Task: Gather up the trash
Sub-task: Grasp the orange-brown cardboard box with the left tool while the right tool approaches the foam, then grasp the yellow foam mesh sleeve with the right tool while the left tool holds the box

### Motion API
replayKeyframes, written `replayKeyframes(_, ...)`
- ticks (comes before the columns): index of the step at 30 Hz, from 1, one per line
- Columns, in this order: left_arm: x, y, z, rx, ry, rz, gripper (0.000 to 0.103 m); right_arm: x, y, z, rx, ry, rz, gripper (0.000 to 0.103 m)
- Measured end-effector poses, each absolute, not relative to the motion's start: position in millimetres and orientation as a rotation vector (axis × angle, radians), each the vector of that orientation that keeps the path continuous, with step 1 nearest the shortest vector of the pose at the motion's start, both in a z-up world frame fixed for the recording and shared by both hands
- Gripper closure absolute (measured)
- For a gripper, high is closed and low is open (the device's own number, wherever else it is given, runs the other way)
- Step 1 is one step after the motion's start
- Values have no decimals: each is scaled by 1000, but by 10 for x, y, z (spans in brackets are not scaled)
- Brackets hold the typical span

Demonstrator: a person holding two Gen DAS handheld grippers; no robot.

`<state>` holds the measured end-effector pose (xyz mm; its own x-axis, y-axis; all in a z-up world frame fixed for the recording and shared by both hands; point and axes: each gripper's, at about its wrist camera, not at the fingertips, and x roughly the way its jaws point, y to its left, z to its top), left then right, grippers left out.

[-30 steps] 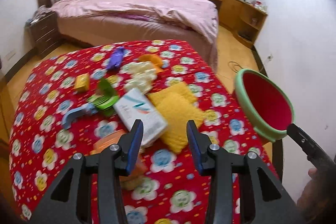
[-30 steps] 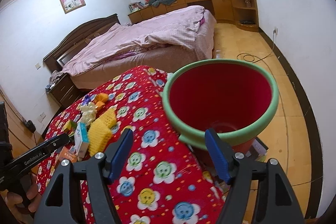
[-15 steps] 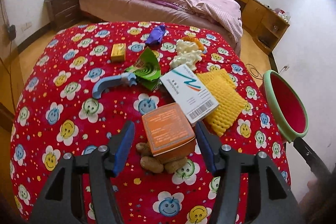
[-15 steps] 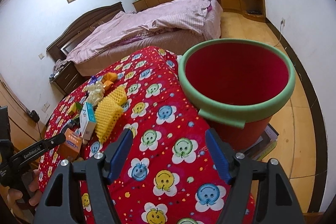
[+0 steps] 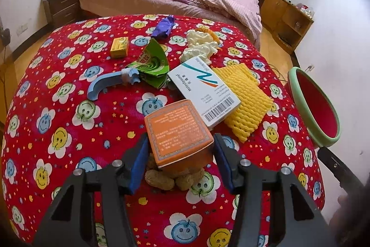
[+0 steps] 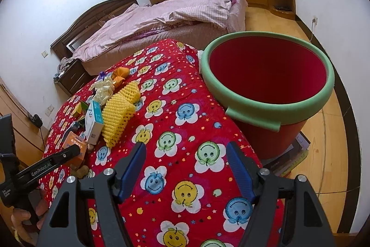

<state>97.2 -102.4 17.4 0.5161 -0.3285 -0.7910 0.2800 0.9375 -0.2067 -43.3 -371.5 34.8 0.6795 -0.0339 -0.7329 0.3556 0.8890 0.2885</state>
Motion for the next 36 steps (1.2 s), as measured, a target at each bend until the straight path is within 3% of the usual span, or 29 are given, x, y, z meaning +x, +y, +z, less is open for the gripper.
replayKeyframes(13,973,-949,370,4,824,-343,49,-88,-3507,337,384,816,-160,29)
replayKeyframes(30,1292,-712,213,-62,843,-291,49,708,-3113,131,364,862,-21,30)
replayKeyframes(34,1309,-701,195,-66,848,-289,49,805,-3050,70,376,877,16,45)
replayKeyframes(36,1296,-705,197,-68,849,-292,49,831,-3015,37,380,903,34,65)
